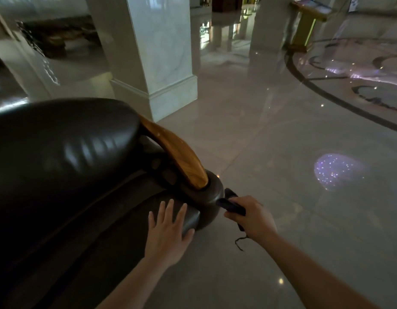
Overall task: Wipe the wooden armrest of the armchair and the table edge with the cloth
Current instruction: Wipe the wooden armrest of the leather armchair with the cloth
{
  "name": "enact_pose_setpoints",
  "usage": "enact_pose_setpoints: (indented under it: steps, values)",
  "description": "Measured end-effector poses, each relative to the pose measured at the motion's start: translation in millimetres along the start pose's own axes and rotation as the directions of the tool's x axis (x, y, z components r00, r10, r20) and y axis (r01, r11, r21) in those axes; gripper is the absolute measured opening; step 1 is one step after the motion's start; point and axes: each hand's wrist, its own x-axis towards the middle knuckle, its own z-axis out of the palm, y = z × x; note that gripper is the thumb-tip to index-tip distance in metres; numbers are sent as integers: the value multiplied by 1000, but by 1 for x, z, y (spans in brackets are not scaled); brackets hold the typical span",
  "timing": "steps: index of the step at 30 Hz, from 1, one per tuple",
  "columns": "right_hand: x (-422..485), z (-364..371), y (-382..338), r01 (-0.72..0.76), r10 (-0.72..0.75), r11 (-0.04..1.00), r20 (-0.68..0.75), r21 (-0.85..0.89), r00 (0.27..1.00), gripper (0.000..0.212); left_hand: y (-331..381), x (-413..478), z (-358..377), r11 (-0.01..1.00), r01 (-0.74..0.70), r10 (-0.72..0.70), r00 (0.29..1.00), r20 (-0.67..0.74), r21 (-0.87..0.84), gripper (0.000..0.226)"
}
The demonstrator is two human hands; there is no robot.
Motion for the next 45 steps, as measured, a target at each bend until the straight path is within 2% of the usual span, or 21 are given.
enact_pose_setpoints:
  steps: [6,10,16,23,30,36,39,41,43,45]
  values:
    - [77,31,-26,14,-14,1000,20,26,1000,35,-51,60,2,999,34,-34,999,16,7,80]
    - [130,48,-19,23,-23,1000,52,16,998,30,-70,102,8,998,61,-61,998,17,-31,82]
    - [220,82,21,38,-42,999,92,38,995,33,-85,179,39,992,118,-117,993,26,-33,77]
    - [299,131,86,-109,103,991,85,73,991,31,-104,270,87,985,163,-159,986,56,-59,76]
    - [354,201,130,-283,280,951,38,126,959,46,-137,370,145,997,68,-65,996,62,-47,73]
    - [393,258,130,-278,296,939,-62,203,953,54,-154,448,183,997,-73,72,997,-28,-39,70]
    - [403,281,126,-231,243,969,-144,93,959,59,-165,475,205,997,-49,44,997,-70,-63,70]
    - [404,296,125,-115,107,993,-181,-35,978,61,-170,484,220,996,-20,12,996,-86,-89,74]
    - [404,310,128,-3,-24,983,-143,-182,989,61,-173,488,234,996,-24,15,994,-109,-82,77]
    - [402,324,136,88,-115,927,-53,-364,992,65,-175,489,245,997,-42,33,989,-143,-57,78]
